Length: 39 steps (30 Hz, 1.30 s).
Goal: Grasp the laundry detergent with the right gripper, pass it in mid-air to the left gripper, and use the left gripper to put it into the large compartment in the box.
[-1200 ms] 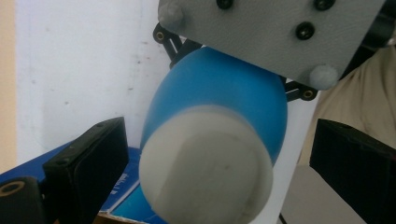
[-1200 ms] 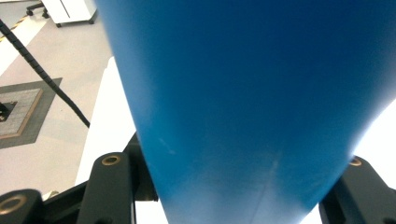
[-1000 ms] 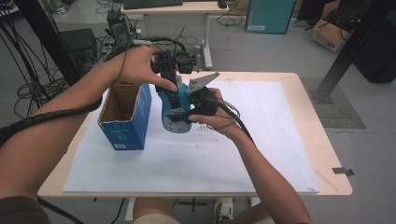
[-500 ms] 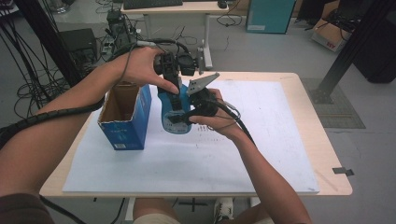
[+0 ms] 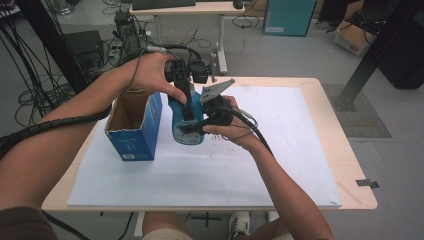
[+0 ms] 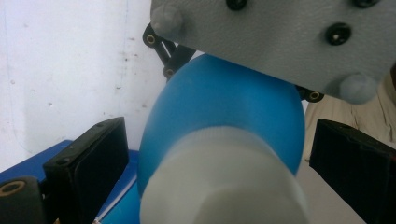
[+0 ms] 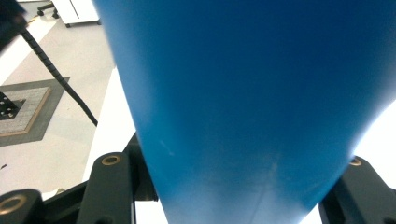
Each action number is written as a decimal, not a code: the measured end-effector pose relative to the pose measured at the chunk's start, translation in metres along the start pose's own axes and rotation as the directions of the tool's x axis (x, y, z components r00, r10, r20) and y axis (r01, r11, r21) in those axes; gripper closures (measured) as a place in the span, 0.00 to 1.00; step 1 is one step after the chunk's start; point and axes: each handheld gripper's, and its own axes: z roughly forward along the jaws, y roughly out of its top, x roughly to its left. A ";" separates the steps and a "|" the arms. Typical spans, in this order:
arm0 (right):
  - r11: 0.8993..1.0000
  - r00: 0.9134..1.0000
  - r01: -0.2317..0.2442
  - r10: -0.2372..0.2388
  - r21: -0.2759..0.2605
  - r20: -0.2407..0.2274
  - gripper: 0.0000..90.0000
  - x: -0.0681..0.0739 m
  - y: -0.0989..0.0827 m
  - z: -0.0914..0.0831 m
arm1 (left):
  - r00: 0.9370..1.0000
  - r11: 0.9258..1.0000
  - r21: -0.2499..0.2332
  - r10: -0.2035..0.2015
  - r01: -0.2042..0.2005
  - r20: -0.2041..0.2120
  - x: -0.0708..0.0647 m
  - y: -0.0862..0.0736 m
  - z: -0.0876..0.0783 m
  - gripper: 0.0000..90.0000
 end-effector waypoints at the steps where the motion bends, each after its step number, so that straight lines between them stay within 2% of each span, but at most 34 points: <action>1: 1.000 1.000 0.000 0.000 0.000 0.000 0.47 0.000 0.000 0.000 | 1.000 1.000 0.000 0.000 0.000 0.000 0.000 0.000 0.000 0.06; 3: 1.000 1.000 0.016 -0.016 -0.001 0.005 0.47 -0.001 0.000 0.000 | 1.000 1.000 0.002 0.010 -0.010 -0.004 0.001 0.000 0.001 0.06; 4: 0.999 0.999 0.036 -0.036 -0.001 0.010 0.47 -0.003 0.001 -0.001 | 1.000 1.000 0.001 0.002 -0.002 0.001 0.000 0.001 0.001 0.06; 5: 1.000 1.000 0.009 -0.009 -0.002 0.006 0.47 -0.001 0.000 -0.001 | 1.000 1.000 0.000 0.006 -0.006 -0.003 0.000 0.001 0.001 0.06; 7: 1.000 1.000 0.005 -0.005 -0.002 0.010 0.47 -0.002 0.000 -0.002 | 1.000 1.000 0.010 -0.003 0.002 0.006 0.001 0.002 0.002 0.06; 8: 0.998 0.998 0.059 -0.058 -0.006 0.032 0.47 -0.005 0.000 -0.003 | 1.000 1.000 0.010 -0.003 0.002 0.006 0.001 0.002 0.002 0.06; 10: 0.998 0.998 0.055 -0.055 -0.001 0.035 0.47 -0.005 0.000 -0.003 | 1.000 1.000 0.013 -0.001 0.001 0.002 0.001 0.003 0.002 0.06; 11: 0.998 0.997 0.068 -0.069 0.014 0.043 0.47 -0.005 0.001 -0.004 | 1.000 1.000 0.009 -0.002 0.002 0.001 0.000 0.004 0.002 0.06; 13: 0.998 0.997 0.060 -0.060 0.008 0.040 0.47 -0.003 0.001 -0.004 | 1.000 1.000 0.008 -0.005 0.005 0.003 -0.001 0.005 0.001 0.06; 14: 1.000 1.000 0.004 -0.004 -0.006 0.006 0.47 0.001 0.000 -0.002 | 1.000 1.000 0.010 -0.008 0.008 0.007 -0.002 0.006 0.002 0.06; 17: 1.000 1.000 0.000 0.000 0.000 0.002 0.47 0.001 0.000 -0.002 | 1.000 1.000 0.004 -0.006 0.006 -0.004 -0.003 0.006 0.002 0.06; 19: 1.000 1.000 0.011 -0.011 0.000 0.015 0.47 0.001 0.000 -0.003 | 1.000 1.000 0.001 -0.011 0.011 0.004 -0.003 0.006 0.001 0.06; 25: 1.000 1.000 0.015 -0.015 0.001 0.015 0.47 0.000 0.000 -0.003 | 1.000 1.000 -0.004 -0.004 0.004 0.001 -0.005 0.006 -0.001 0.06; 26: 1.000 1.000 0.014 -0.015 0.001 0.015 0.47 0.000 0.000 -0.003 | 1.000 1.000 -0.012 -0.006 0.005 -0.009 -0.005 0.005 0.000 0.06; 29: 1.000 1.000 0.013 -0.013 0.001 0.016 0.47 0.001 0.000 -0.003 | 1.000 1.000 0.006 -0.002 0.002 0.000 -0.005 0.005 -0.001 0.06; 39: 1.000 1.000 0.010 -0.010 -0.002 0.016 0.47 0.002 0.001 -0.003 | 1.000 1.000 0.003 -0.001 0.001 -0.007 -0.005 0.003 -0.001 0.06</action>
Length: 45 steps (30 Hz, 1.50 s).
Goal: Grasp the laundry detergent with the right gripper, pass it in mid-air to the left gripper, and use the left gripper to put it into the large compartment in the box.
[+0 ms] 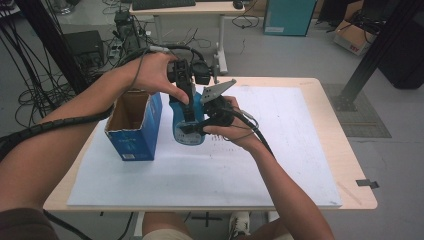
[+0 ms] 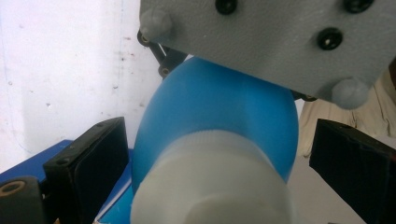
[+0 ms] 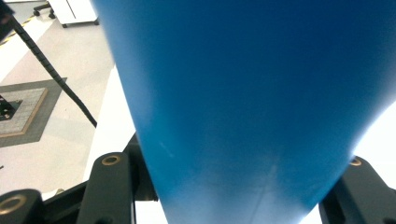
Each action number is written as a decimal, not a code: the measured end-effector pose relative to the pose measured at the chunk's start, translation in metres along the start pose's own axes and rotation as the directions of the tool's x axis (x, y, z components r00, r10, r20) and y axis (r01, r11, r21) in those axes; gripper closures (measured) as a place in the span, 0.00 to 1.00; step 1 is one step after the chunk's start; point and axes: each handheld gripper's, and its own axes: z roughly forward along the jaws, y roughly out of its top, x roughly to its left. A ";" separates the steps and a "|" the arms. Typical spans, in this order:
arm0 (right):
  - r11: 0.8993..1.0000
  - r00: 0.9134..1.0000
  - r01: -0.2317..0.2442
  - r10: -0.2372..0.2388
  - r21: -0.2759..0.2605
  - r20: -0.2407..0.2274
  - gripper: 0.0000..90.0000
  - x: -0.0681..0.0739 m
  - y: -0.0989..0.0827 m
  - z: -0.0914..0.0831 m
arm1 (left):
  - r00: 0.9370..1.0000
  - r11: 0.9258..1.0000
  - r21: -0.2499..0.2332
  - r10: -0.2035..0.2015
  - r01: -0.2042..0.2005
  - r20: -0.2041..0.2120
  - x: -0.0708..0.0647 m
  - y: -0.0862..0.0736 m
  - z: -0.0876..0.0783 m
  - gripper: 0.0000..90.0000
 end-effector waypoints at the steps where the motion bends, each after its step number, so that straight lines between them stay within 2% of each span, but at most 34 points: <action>1: 1.000 1.000 0.001 -0.001 0.001 0.000 0.47 0.000 0.000 0.000 | 1.000 1.000 0.001 0.000 0.000 -0.001 0.000 0.000 0.000 0.06; 11: 1.000 1.000 0.000 0.000 -0.006 0.000 0.47 0.001 0.000 -0.001 | 1.000 1.000 0.001 0.017 -0.017 -0.023 -0.001 0.000 0.000 0.07; 16: 1.000 1.000 -0.001 0.001 -0.006 0.002 0.47 0.001 0.000 -0.002 | 1.000 1.000 0.001 0.016 -0.016 -0.010 -0.001 0.001 0.000 0.08; 38: 1.000 1.000 0.008 -0.007 -0.004 0.011 0.47 0.002 0.001 -0.002 | 1.000 1.000 0.011 0.021 -0.021 -0.012 -0.001 0.002 0.001 0.10; 45: 1.000 1.000 0.010 -0.010 -0.002 0.014 0.47 0.002 0.001 -0.002 | 1.000 1.000 0.010 0.025 -0.025 -0.019 0.000 0.002 0.001 0.15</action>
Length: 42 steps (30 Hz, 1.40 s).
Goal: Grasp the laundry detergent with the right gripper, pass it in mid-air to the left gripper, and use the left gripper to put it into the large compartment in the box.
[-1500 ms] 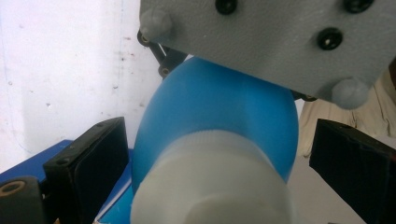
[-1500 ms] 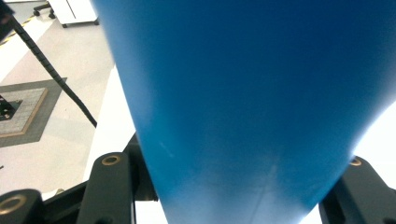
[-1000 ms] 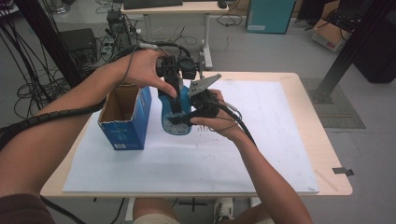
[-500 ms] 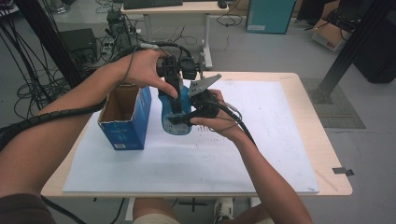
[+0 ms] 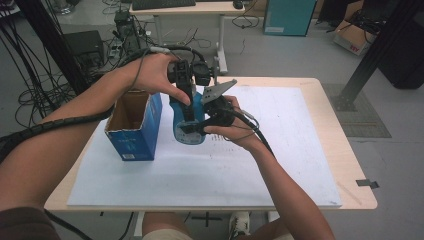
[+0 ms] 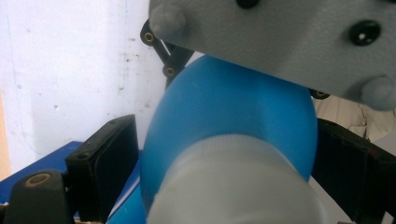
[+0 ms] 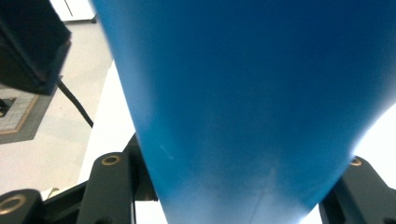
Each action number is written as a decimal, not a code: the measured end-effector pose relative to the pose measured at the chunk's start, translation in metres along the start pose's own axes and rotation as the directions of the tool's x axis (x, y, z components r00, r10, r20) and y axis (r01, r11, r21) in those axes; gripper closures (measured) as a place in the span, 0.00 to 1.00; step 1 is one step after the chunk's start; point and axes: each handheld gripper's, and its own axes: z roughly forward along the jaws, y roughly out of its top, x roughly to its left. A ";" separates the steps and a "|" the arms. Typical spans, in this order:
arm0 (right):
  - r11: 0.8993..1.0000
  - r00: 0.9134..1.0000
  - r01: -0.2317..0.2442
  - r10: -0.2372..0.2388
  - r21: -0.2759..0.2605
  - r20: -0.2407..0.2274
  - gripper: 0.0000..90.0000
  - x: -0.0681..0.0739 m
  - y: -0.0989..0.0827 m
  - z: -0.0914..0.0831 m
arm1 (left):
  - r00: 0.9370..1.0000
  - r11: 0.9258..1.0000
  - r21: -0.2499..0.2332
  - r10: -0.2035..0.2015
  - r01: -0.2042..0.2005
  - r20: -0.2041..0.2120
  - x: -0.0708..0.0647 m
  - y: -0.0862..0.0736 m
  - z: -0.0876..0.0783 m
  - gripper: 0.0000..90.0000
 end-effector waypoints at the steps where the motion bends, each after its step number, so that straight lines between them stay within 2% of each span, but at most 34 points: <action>1: 1.000 1.000 -0.001 0.001 0.000 0.000 0.47 0.000 0.000 0.000 | 1.000 1.000 -0.001 0.001 -0.001 -0.004 0.000 0.000 0.000 0.18; 2: 1.000 1.000 -0.003 0.003 -0.001 -0.003 0.47 0.000 0.000 0.000 | 0.998 0.997 -0.053 -0.059 0.059 0.004 -0.004 0.000 0.004 0.19; 4: 1.000 1.000 0.017 -0.017 0.007 0.000 0.47 -0.001 0.000 -0.001 | 0.998 0.997 -0.053 -0.060 0.060 0.005 -0.005 0.000 0.004 0.21; 8: 1.000 1.000 0.004 -0.004 0.001 0.005 0.47 0.001 0.000 -0.001 | 0.997 0.995 -0.061 -0.072 0.073 0.014 -0.005 0.000 0.004 0.26; 11: 1.000 1.000 0.012 -0.012 -0.002 0.009 0.47 0.000 0.000 -0.001 | 0.997 0.995 -0.067 -0.075 0.075 0.004 -0.006 -0.001 0.004 0.30; 15: 1.000 1.000 0.007 -0.007 0.003 0.014 0.47 0.001 0.000 0.000 | 0.997 0.995 -0.059 -0.076 0.077 0.008 -0.006 -0.001 0.005 0.35; 21: 1.000 1.000 0.014 -0.014 0.013 0.011 0.47 0.002 0.000 0.001 | 0.998 0.997 -0.046 -0.068 0.068 0.001 -0.005 -0.001 0.006 0.37; 22: 1.000 1.000 0.005 -0.005 0.014 0.010 0.47 0.002 -0.001 0.001 | 0.997 0.996 -0.055 -0.077 0.077 -0.001 -0.006 -0.001 0.007 0.37; 23: 1.000 1.000 0.008 -0.008 0.014 0.011 0.47 0.002 -0.001 0.001 | 0.998 0.997 -0.045 -0.061 0.061 0.002 -0.005 -0.001 0.006 0.38; 24: 1.000 1.000 0.008 -0.008 0.014 0.011 0.47 0.002 -0.001 0.001 | 0.997 0.995 -0.062 -0.075 0.075 -0.010 -0.006 -0.001 0.008 0.38; 25: 1.000 1.000 0.009 -0.009 0.014 0.011 0.47 0.002 -0.001 0.001 | 1.000 1.000 -0.015 -0.009 0.009 -0.022 -0.002 0.000 0.005 0.38; 26: 0.999 0.999 0.036 -0.037 0.021 0.033 0.47 0.000 -0.001 0.001 | 0.992 0.986 -0.107 -0.125 0.125 0.009 -0.010 0.000 0.010 0.38; 27: 1.000 0.999 0.025 -0.025 0.015 0.031 0.47 0.000 -0.001 0.001 | 0.993 0.988 -0.102 -0.117 0.117 0.005 -0.010 -0.001 0.010 0.38; 29: 1.000 0.999 0.026 -0.027 0.011 0.030 0.47 0.000 -0.001 0.001 | 0.992 0.986 -0.108 -0.125 0.126 0.011 -0.010 0.000 0.009 0.38; 30: 0.999 0.998 0.051 -0.052 0.009 0.031 0.47 -0.002 -0.002 0.001 | 0.992 0.986 -0.108 -0.126 0.127 0.012 -0.010 0.000 0.009 0.38; 31: 0.999 0.998 0.051 -0.052 0.009 0.031 0.47 -0.002 -0.002 0.001 | 0.994 0.989 -0.099 -0.112 0.111 -0.008 -0.009 0.000 0.009 0.38; 32: 0.999 0.998 0.050 -0.050 0.010 0.032 0.47 -0.002 -0.002 0.001 | 0.993 0.988 -0.098 -0.122 0.122 0.009 -0.010 0.000 0.009 0.38; 33: 0.999 0.998 0.051 -0.051 0.011 0.033 0.47 -0.002 -0.002 0.001 | 0.994 0.990 -0.094 -0.105 0.105 -0.005 -0.009 0.000 0.009 0.38; 38: 0.999 0.999 0.045 -0.045 0.010 0.028 0.47 -0.002 -0.002 0.001 | 0.993 0.987 -0.109 -0.121 0.121 0.007 -0.010 0.000 0.010 0.38; 39: 0.999 0.999 0.046 -0.046 0.008 0.023 0.47 -0.002 -0.002 0.001 | 0.994 0.990 -0.100 -0.105 0.104 -0.004 -0.009 -0.001 0.010 0.38; 40: 0.999 0.999 0.046 -0.046 0.004 0.022 0.47 -0.002 -0.002 0.001 | 0.993 0.988 -0.102 -0.115 0.115 -0.001 -0.010 0.000 0.010 0.38; 42: 0.999 0.999 0.047 -0.047 0.005 0.025 0.47 -0.002 -0.002 0.002 | 0.994 0.990 -0.092 -0.111 0.110 0.002 -0.009 0.000 0.010 0.38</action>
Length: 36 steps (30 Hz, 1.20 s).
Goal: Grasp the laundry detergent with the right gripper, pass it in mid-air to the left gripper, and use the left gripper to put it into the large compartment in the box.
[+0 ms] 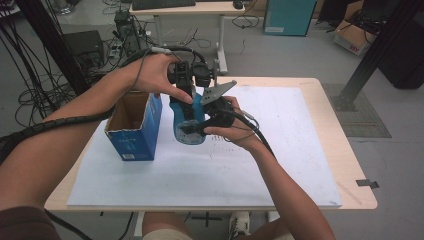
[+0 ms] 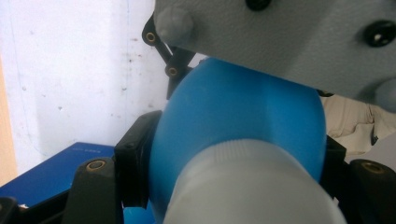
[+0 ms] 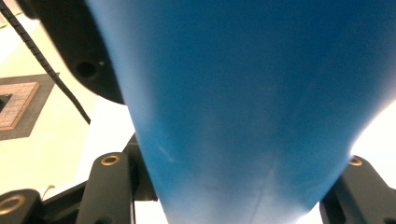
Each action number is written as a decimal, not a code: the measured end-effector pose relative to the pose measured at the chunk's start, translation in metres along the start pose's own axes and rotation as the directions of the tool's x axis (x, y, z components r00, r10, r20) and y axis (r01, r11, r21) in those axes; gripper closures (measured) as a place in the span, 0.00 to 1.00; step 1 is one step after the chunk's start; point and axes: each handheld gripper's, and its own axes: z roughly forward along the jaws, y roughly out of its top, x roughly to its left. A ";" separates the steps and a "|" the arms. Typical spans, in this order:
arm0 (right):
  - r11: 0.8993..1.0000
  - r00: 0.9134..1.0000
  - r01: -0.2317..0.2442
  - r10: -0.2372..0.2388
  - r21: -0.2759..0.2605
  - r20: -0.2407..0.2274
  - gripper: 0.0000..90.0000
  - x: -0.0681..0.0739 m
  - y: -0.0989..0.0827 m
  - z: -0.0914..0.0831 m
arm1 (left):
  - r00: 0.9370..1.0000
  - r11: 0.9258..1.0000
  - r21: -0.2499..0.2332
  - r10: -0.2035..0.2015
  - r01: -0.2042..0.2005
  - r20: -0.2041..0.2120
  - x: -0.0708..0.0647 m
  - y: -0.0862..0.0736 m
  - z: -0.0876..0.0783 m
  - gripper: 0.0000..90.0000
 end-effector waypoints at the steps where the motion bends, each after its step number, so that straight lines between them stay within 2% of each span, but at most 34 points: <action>1: 1.000 1.000 -0.001 0.001 0.000 -0.001 0.47 0.000 0.000 0.000 | 1.000 1.000 0.000 -0.011 0.011 0.004 0.000 0.000 0.000 0.38; 3: 1.000 1.000 -0.002 0.002 0.001 0.000 0.47 0.000 -0.001 0.001 | 1.000 1.000 -0.005 -0.012 0.012 0.003 0.000 0.000 0.001 0.38; 4: 1.000 1.000 -0.002 0.002 0.002 0.001 0.47 0.000 -0.001 0.001 | 1.000 1.000 -0.006 -0.025 0.026 0.007 -0.001 0.000 0.001 0.38; 7: 1.000 1.000 -0.003 0.003 0.002 -0.003 0.47 0.000 -0.001 0.002 | 1.000 1.000 0.000 -0.007 0.007 0.009 0.001 -0.001 0.002 0.38; 12: 1.000 1.000 -0.007 0.007 0.002 -0.008 0.46 -0.001 -0.003 0.003 | 1.000 1.000 -0.004 -0.019 0.019 0.003 0.000 0.000 0.004 0.39; 13: 1.000 1.000 -0.006 0.006 0.004 -0.004 0.46 -0.001 -0.003 0.003 | 1.000 1.000 0.000 -0.010 0.010 -0.005 0.001 0.000 0.004 0.39; 14: 1.000 1.000 -0.007 0.007 0.003 -0.004 0.46 -0.001 -0.003 0.003 | 1.000 1.000 0.001 -0.021 0.021 0.008 0.001 0.000 0.003 0.39; 15: 1.000 1.000 -0.025 0.025 0.002 -0.008 0.46 0.000 -0.003 0.003 | 1.000 1.000 0.003 -0.005 0.005 -0.001 0.002 -0.001 0.004 0.39; 17: 1.000 1.000 0.004 -0.004 -0.006 -0.007 0.46 -0.003 -0.003 0.003 | 1.000 1.000 0.004 0.001 -0.001 -0.005 0.003 -0.001 0.003 0.39; 19: 1.000 1.000 0.003 -0.003 -0.008 -0.006 0.46 -0.003 -0.003 0.004 | 1.000 1.000 0.007 0.003 -0.003 -0.008 0.003 -0.001 0.003 0.39; 20: 1.000 1.000 0.002 -0.002 -0.007 -0.003 0.46 -0.003 -0.003 0.004 | 1.000 1.000 -0.001 -0.012 0.012 -0.004 0.003 0.000 0.004 0.39; 23: 1.000 1.000 0.003 -0.003 -0.005 0.000 0.46 -0.003 -0.004 0.004 | 1.000 1.000 0.003 -0.011 0.011 0.000 0.003 -0.001 0.004 0.39; 25: 1.000 1.000 0.005 -0.005 -0.009 -0.005 0.46 -0.004 -0.004 0.004 | 1.000 1.000 0.001 -0.027 0.027 0.010 0.003 0.000 0.004 0.39; 28: 1.000 1.000 0.007 -0.007 -0.012 -0.004 0.46 -0.005 -0.004 0.005 | 1.000 1.000 0.004 -0.012 0.013 -0.002 0.005 -0.001 0.004 0.39; 30: 1.000 1.000 -0.005 0.004 -0.015 -0.013 0.46 -0.005 -0.004 0.005 | 0.999 0.999 -0.006 -0.047 0.047 0.018 0.004 -0.001 0.005 0.39; 31: 1.000 1.000 -0.014 0.013 -0.017 -0.023 0.46 -0.004 -0.004 0.005 | 0.999 0.999 -0.005 -0.033 0.034 0.012 0.005 -0.001 0.005 0.39; 33: 1.000 1.000 0.001 -0.001 -0.015 -0.010 0.45 -0.006 -0.004 0.005 | 0.999 0.999 -0.002 -0.032 0.032 0.007 0.005 -0.001 0.004 0.39; 36: 1.000 1.000 -0.016 0.015 -0.027 -0.020 0.45 -0.005 -0.004 0.006 | 0.999 0.999 -0.001 -0.034 0.034 0.005 0.005 -0.001 0.004 0.39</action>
